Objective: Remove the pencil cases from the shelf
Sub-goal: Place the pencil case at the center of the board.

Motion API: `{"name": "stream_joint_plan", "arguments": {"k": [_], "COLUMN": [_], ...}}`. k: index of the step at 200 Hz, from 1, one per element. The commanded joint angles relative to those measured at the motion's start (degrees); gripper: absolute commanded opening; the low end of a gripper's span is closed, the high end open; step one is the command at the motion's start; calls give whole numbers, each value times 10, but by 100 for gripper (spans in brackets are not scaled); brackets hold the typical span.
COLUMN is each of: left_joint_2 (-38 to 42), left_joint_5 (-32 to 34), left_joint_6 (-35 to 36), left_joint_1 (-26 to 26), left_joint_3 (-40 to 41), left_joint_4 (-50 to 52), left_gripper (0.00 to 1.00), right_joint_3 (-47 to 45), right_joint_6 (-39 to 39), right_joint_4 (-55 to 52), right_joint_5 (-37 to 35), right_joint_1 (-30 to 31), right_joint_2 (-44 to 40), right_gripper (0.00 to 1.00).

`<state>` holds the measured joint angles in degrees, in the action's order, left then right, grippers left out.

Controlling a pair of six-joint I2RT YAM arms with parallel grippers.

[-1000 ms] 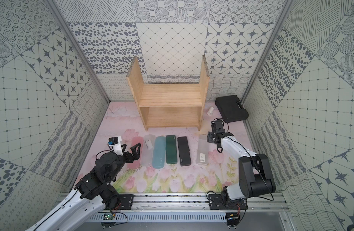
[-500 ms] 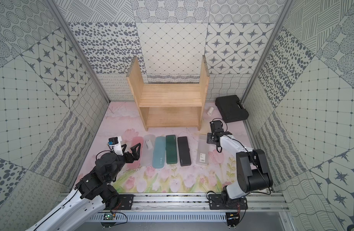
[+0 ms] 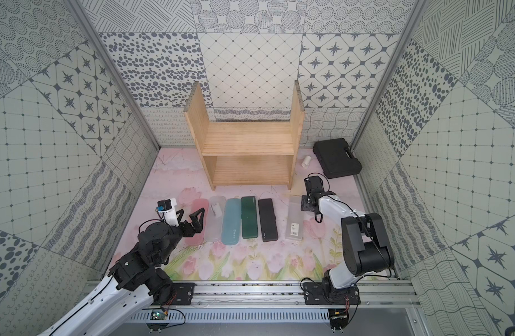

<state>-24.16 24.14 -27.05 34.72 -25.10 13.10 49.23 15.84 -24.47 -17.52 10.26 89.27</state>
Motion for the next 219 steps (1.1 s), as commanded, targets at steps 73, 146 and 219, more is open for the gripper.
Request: {"name": "stream_joint_plan", "arguments": {"k": [73,146,219], "left_joint_2": [4,6,1], "left_joint_5": [2,9,10], "left_joint_6": [-4,0,3], "left_joint_1": [-1,0,-1], "left_joint_3": [1,2,2], "left_joint_4": [-16,-13,-16], "left_gripper": [99,99,99], "right_joint_3": [14,52,134], "right_joint_6": [0,4,-7], "right_joint_4": [-20,-34,-53], "right_joint_5": [-6,37,106], "right_joint_1": [-1,-18,-63], "right_joint_2": [5,16,90], "right_gripper": [87,91,90]}}
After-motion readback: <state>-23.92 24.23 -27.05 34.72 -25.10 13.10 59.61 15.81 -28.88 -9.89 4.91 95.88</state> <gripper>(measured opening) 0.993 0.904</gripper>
